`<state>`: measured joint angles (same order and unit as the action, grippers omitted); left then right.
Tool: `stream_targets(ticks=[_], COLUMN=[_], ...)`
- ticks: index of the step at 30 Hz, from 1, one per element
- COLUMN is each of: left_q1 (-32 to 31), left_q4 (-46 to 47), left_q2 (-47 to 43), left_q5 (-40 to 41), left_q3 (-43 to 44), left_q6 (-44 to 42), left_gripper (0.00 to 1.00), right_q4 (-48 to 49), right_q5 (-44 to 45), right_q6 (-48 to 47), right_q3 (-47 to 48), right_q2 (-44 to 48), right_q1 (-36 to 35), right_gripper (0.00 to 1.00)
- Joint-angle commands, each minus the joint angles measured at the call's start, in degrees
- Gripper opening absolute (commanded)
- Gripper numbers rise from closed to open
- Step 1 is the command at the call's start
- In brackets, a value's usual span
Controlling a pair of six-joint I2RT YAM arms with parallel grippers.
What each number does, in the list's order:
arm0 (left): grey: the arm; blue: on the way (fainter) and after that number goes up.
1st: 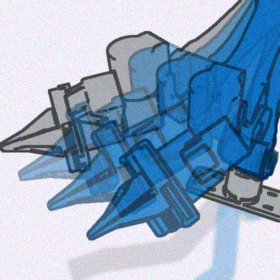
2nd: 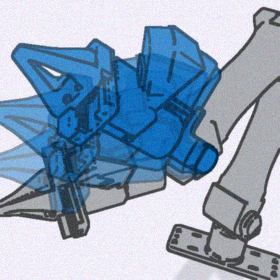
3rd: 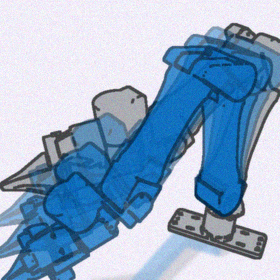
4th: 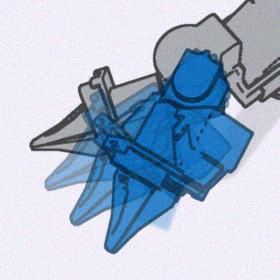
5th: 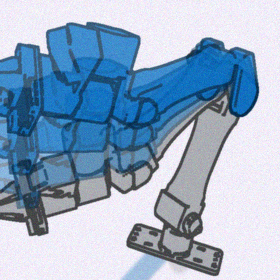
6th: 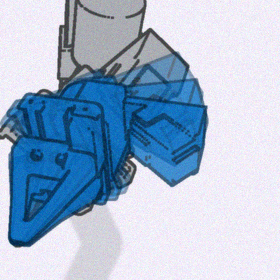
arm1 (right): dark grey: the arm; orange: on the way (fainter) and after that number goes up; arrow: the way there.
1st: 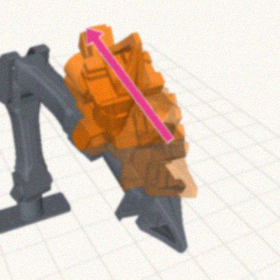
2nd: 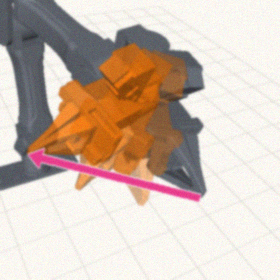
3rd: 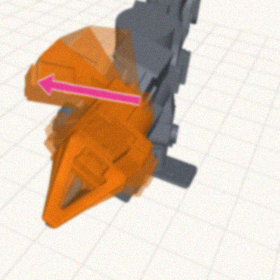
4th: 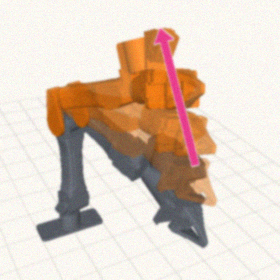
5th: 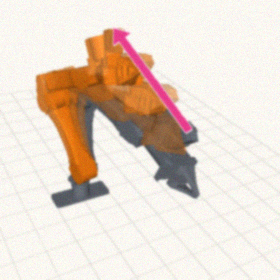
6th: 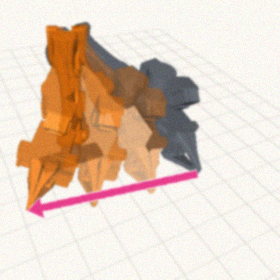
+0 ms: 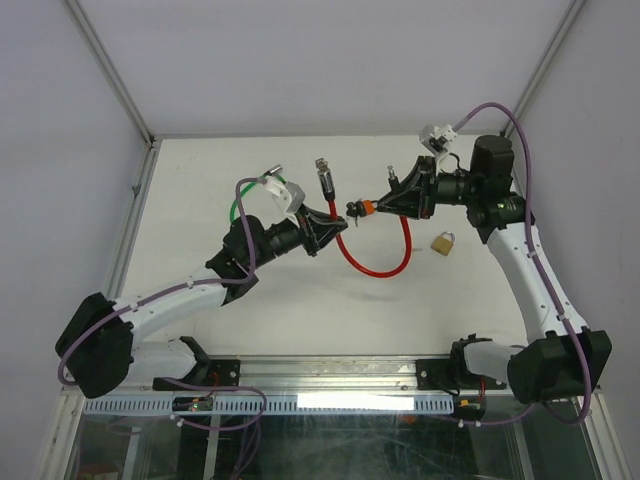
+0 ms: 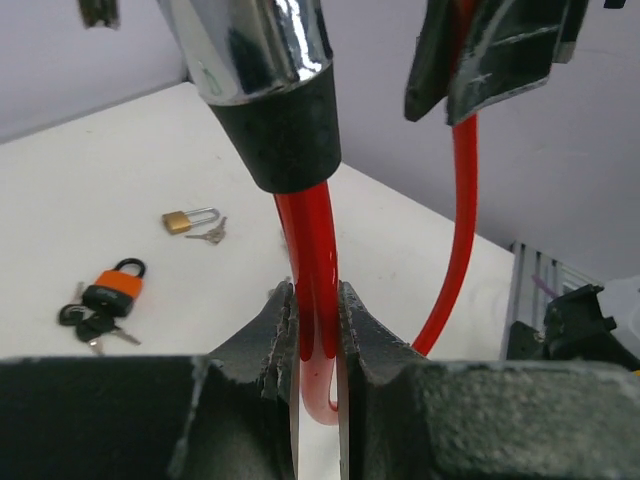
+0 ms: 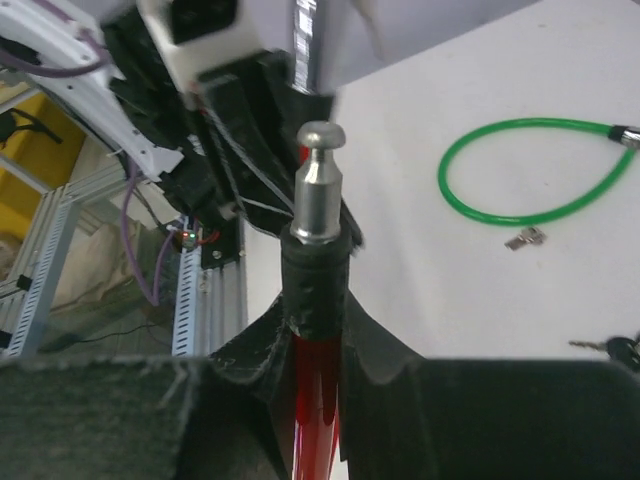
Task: Lock with the key
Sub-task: Lock the lock.
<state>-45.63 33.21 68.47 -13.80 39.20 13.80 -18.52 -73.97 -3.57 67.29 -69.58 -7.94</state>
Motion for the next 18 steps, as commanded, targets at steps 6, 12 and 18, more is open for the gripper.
stream_targets(ticks=[6, 12, 18], left_q1=[0.1, 0.0, 0.8], left_q4=[35.7, 46.5, 42.9], left_q2=[10.7, 16.5, 13.7], left_q5=[-13.7, -17.7, -16.3], left_q3=[2.2, 4.1, 2.1], left_q6=[22.8, 30.1, 26.4], left_gripper=[0.0, 0.0, 0.0], right_q4=[20.6, 20.7, 14.5], right_q5=[-0.3, 1.0, 6.1], right_q6=[13.9, 10.9, 6.4], right_q3=[-3.7, -5.6, -6.1], right_q2=[5.3, 5.8, 6.5], right_q1=[-4.3, -4.7, -0.6], right_gripper=[0.0, 0.0, 0.0])
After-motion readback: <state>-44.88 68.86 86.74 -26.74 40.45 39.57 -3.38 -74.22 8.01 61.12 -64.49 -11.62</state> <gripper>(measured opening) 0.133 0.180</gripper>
